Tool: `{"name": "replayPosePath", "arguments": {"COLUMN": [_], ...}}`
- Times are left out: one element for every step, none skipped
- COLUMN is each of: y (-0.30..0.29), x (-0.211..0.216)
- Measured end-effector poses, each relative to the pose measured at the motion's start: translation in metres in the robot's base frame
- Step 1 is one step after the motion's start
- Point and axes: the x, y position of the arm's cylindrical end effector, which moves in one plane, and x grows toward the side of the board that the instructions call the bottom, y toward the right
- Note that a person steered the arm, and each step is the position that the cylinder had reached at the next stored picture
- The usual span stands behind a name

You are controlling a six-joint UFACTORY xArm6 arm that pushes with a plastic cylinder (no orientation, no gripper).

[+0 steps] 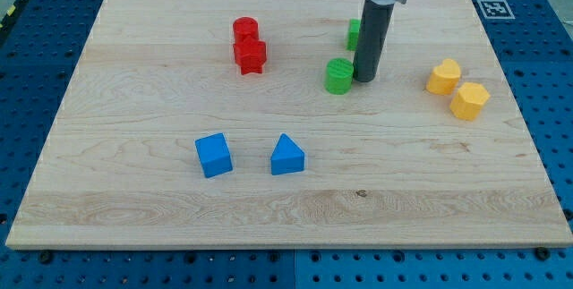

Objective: Move the green circle below the red star

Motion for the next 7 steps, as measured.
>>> {"name": "replayPosePath", "arguments": {"y": [-0.027, -0.049, -0.045, -0.037, -0.066, -0.079, -0.097], "x": [0.0, 0.002, 0.005, 0.017, 0.027, 0.028, 0.039]}}
